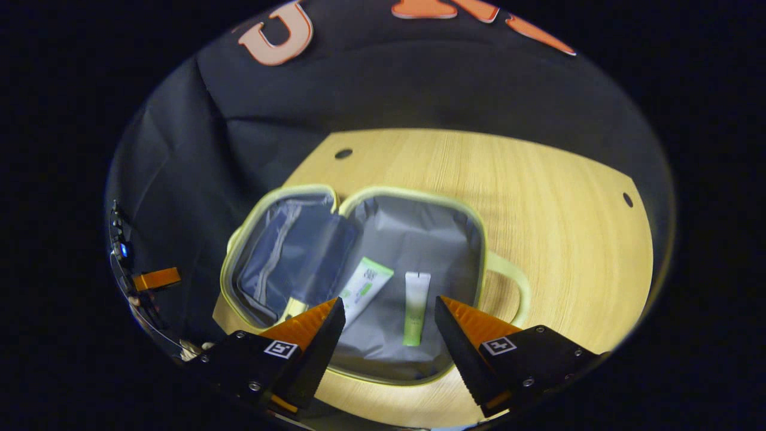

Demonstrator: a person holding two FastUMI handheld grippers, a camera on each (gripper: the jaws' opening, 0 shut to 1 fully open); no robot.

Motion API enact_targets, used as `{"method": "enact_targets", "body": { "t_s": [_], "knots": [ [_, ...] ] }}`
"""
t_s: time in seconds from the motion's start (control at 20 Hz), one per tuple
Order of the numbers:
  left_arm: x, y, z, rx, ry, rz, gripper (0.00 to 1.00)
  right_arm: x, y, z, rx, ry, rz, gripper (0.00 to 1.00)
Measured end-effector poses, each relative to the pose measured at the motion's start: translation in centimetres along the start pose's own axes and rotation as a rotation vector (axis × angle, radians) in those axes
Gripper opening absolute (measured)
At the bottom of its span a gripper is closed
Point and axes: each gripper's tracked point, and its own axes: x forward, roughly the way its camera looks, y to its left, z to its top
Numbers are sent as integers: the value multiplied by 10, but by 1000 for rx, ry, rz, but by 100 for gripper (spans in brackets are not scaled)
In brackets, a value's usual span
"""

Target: First open the suitcase, pack the skin care products into it, and then close the suitcase.

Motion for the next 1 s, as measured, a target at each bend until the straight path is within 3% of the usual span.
{"method": "enact_targets", "body": {
  "t_s": [0.1,0.25,0.6,0.7,0.85,0.9,1.0],
  "knots": [
    [19,16,12,-57,-7,8,98,-15,-1,25,7,-155,-40,96],
    [51,37,25,-133,3,-6,97,-29,1,43,48,-281,-56,96],
    [131,61,19,-425,92,-106,98,-69,-9,51,167,-350,-57,95],
    [147,59,8,-455,149,-111,98,-73,-16,53,209,-365,-64,96],
    [165,49,20,-452,118,-155,94,-87,-26,56,255,-385,-76,96],
    [169,44,20,-456,123,-150,82,-91,-30,56,262,-394,-79,96],
    [176,52,12,-481,142,-70,42,-99,-35,55,265,-399,-87,96]
  ]
}}
